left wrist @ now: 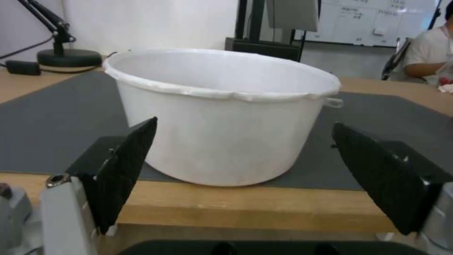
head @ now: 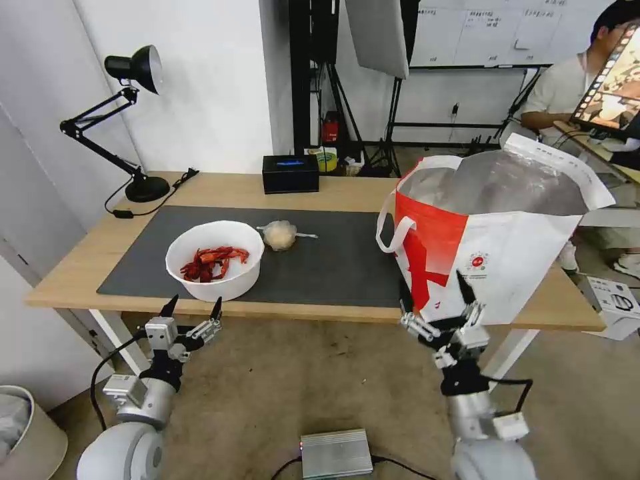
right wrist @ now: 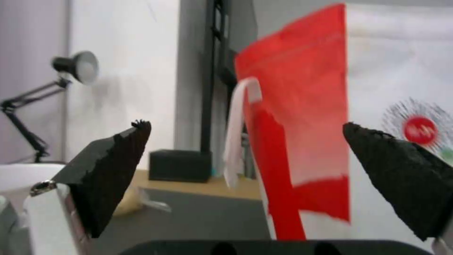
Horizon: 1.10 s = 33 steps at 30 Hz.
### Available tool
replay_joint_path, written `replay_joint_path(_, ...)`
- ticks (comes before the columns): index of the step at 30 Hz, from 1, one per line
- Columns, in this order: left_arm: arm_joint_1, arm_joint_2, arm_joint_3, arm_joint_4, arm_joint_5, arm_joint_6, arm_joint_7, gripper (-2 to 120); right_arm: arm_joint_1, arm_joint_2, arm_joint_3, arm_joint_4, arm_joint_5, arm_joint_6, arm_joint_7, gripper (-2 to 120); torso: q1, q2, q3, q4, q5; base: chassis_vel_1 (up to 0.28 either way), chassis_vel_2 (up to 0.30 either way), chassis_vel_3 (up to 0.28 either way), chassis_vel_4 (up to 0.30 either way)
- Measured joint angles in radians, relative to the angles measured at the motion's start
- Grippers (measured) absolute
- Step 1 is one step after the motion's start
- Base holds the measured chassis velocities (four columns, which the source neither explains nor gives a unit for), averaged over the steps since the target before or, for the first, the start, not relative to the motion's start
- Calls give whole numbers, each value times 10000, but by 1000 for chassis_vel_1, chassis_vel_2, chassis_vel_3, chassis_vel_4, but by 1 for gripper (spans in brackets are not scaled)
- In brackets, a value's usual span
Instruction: Pick up the trash from the table and place it into the takeout bag.
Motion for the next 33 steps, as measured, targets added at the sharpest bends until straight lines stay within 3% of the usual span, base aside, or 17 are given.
replay_joint_path(5,1,100,-3,57,-59,-152,245,100,-271,355,-193,-91,-500,-1045,1211,100,1,0,0,0,1,0,0,0,0)
replay_joint_path(14,-7,78,-51,112,-86,-264,376,100,-447,116,-353,221,45,-2922,1590,100,1,0,1,0,1,0,0,0,0)
replay_joint_path(25,55,-158,-23,93,-62,-349,385,100,-416,-151,-477,331,1112,-3176,709,100,1,0,1,1,2,0,0,0,0)
replay_joint_path(33,55,-179,-56,71,-51,-386,388,100,-456,-24,-674,236,1114,-3094,573,100,1,0,1,0,2,0,0,0,0)
